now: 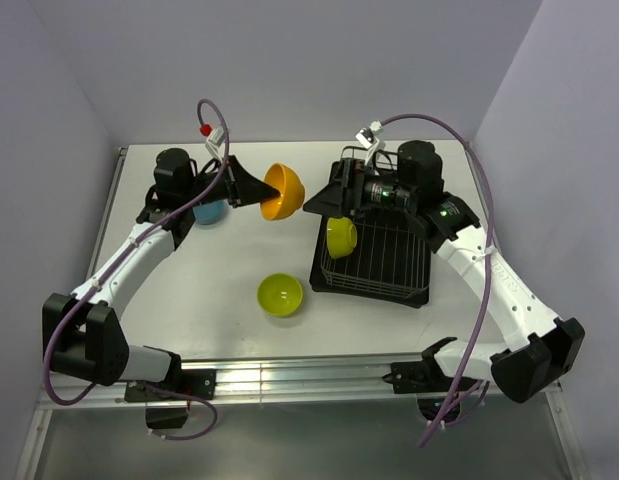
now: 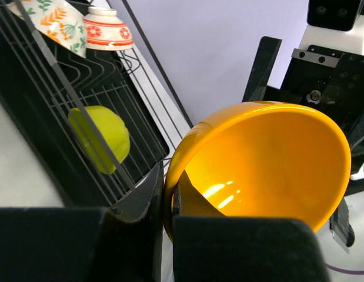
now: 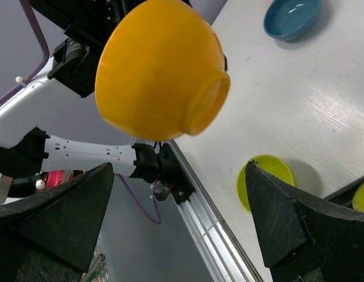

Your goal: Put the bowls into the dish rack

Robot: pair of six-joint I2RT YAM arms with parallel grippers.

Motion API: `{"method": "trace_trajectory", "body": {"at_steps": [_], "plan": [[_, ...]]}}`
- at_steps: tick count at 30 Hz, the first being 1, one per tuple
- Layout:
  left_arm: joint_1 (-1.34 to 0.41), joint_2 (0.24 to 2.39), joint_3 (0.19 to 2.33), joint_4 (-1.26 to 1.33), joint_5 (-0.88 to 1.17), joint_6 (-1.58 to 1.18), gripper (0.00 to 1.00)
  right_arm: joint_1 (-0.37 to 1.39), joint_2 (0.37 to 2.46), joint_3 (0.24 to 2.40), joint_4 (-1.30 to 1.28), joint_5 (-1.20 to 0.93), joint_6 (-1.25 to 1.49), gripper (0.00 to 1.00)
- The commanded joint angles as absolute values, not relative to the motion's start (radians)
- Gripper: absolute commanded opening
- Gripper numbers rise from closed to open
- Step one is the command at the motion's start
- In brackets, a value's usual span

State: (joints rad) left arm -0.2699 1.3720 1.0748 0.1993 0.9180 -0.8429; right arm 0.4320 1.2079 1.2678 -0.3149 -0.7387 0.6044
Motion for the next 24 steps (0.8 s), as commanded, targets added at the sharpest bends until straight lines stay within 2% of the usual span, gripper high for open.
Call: {"method": "trace_trajectory", "body": {"at_steps": [1,24], "plan": [[-0.282,1.373,1.063,0.319,0.956,-0.920,0.00,0.474,1.235,1.335,-0.296,-0.670,0.581,1.00],[-0.308,1.359,1.009,0.304,0.930,-0.910,0.00,0.604,1.338,1.425,-0.279,-0.647,0.587,1.00]]}}
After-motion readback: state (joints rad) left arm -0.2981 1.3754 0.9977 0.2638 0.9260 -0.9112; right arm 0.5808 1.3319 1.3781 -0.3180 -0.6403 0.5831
